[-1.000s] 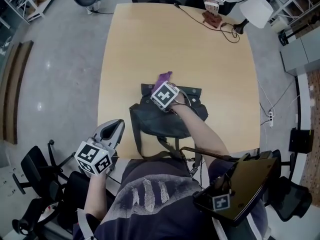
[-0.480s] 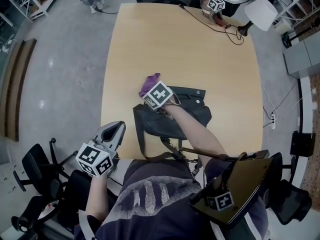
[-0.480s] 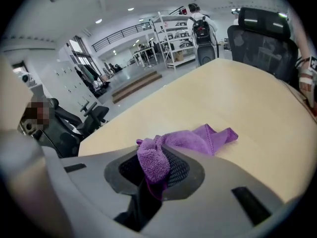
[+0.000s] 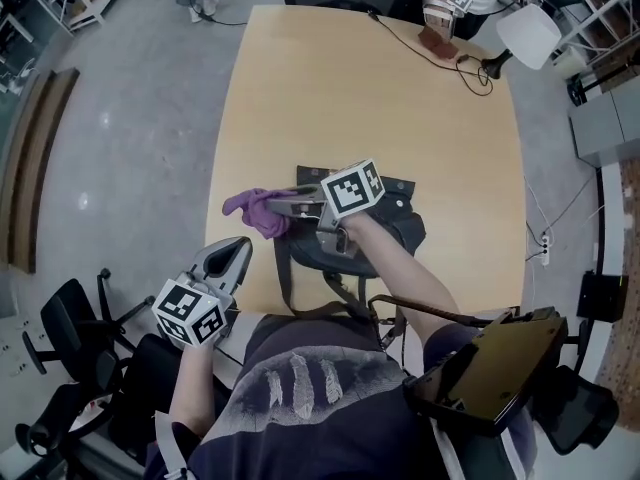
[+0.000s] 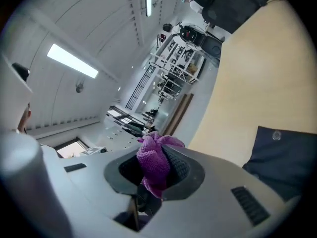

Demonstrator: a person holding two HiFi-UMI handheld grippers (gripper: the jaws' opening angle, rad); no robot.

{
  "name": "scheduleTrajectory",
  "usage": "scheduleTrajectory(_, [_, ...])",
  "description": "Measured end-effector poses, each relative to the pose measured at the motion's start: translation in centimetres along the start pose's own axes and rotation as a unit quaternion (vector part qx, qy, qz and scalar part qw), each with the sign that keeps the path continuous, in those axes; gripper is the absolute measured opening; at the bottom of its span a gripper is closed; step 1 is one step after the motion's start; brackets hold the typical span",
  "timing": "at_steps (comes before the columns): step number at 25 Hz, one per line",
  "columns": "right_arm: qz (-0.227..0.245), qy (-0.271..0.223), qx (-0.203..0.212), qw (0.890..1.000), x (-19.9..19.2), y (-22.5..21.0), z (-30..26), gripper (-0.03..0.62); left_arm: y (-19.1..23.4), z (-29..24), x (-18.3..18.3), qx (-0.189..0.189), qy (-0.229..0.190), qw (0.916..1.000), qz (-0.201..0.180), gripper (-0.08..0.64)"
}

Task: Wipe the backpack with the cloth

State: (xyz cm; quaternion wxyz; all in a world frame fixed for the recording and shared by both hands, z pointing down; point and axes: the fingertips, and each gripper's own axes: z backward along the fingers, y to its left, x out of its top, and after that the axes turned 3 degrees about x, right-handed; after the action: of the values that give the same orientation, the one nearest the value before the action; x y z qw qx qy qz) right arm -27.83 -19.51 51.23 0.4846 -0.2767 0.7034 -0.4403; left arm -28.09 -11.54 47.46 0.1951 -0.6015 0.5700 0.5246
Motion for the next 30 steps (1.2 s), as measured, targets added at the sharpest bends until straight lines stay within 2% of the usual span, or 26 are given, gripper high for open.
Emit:
scheduleTrajectory(1, [-0.002,0.012,-0.017,1.0,-0.8,-0.7,-0.1,0.069,-0.1,-0.1,-0.1,-0.003,0.002,1.0,-0.001,0.008])
scheduleTrajectory(3, [0.012,0.054,-0.093,0.994,-2.8,-3.6,0.2,0.069,-0.4,-0.5,0.0,-0.011,0.003,0.9999,-0.005,0.008])
scheduleTrajectory(6, [0.057,0.117,-0.218,0.967,-5.4,-7.9,1.7,0.067,-0.8,-0.8,0.3,-0.019,0.004,0.9997,-0.011,0.008])
scheduleTrajectory(9, [0.09,0.151,-0.274,0.945,-5.9,-9.8,3.6,0.067,-1.0,-1.1,0.2,-0.025,0.008,0.9996,-0.014,0.008])
scheduleTrajectory(11, [0.118,0.182,-0.31,0.926,-6.1,-10.9,5.2,0.067,-1.3,-1.3,-0.2,-0.029,0.014,0.9994,-0.014,0.008])
scheduleTrajectory(13, [0.131,0.201,-0.334,0.912,-6.4,-11.6,6.7,0.067,-1.8,-1.6,-0.4,-0.035,0.018,0.9991,-0.016,0.008])
scheduleTrajectory(21, [0.14,0.214,-0.386,0.886,-6.5,-12.4,12.2,0.067,-3.7,-2.5,-0.3,-0.052,0.024,0.9978,-0.031,0.008])
scheduleTrajectory(25, [0.143,0.235,-0.423,0.863,-7.1,-13.2,16.3,0.067,-4.3,-3.0,-0.5,-0.057,0.031,0.9973,-0.035,0.008])
scheduleTrajectory(27, [0.134,0.231,-0.435,0.86,-7.6,-13.8,18.3,0.067,-4.6,-3.3,-0.6,-0.061,0.034,0.9969,-0.037,0.008])
scheduleTrajectory(30, [0.115,0.212,-0.441,0.865,-7.8,-14.2,20.4,0.067,-5.3,-3.9,-0.6,-0.068,0.04,0.9959,-0.044,0.008])
